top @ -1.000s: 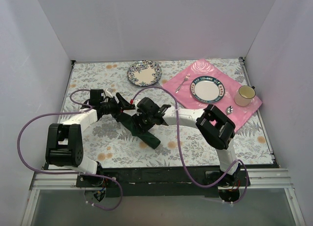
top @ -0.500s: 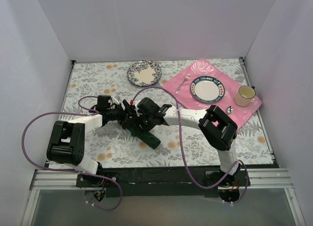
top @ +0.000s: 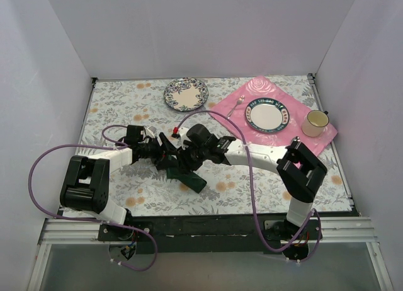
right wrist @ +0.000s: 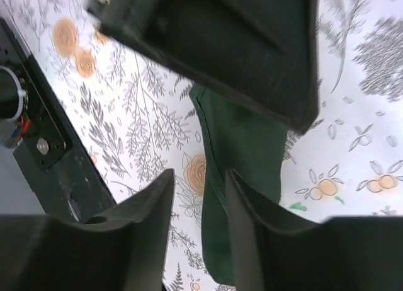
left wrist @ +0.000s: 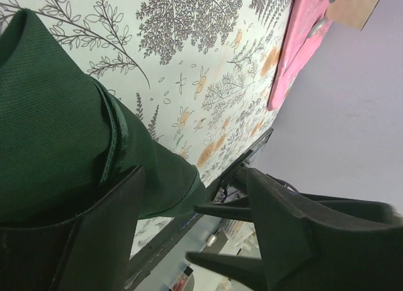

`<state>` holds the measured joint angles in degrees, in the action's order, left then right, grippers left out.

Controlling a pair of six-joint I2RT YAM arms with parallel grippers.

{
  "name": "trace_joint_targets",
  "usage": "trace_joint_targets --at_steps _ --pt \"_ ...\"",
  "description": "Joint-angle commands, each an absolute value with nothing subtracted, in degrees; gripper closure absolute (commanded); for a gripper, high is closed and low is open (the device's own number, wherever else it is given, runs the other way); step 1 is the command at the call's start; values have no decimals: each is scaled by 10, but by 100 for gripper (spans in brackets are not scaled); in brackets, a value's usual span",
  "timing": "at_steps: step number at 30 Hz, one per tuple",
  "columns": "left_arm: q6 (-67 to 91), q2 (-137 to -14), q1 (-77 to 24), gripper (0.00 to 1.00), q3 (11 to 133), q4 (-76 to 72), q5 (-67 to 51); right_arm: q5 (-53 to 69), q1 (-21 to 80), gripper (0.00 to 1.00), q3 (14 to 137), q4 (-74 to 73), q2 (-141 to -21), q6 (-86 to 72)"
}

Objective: Fold the napkin, place the utensils inside, and roll it up
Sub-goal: Roll the napkin with the utensil

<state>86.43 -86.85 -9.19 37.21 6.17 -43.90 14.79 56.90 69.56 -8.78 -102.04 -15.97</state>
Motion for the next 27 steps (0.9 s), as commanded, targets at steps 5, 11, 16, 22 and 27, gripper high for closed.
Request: trace_joint_targets --at_steps 5,11,16,22,27 --pt "852 -861 -94 34 393 73 -434 186 561 62 626 -31 -1030 -158" --pt "854 -851 -94 34 427 86 -443 183 561 64 617 -35 -1027 -157" --pt "840 -810 -94 32 457 133 -411 190 560 62 648 -50 -1005 -163" --pt "816 -737 -94 28 478 229 -313 161 555 51 680 -89 -981 -155" --pt "818 -696 -93 26 461 293 -252 142 522 40 679 -110 -962 -142"
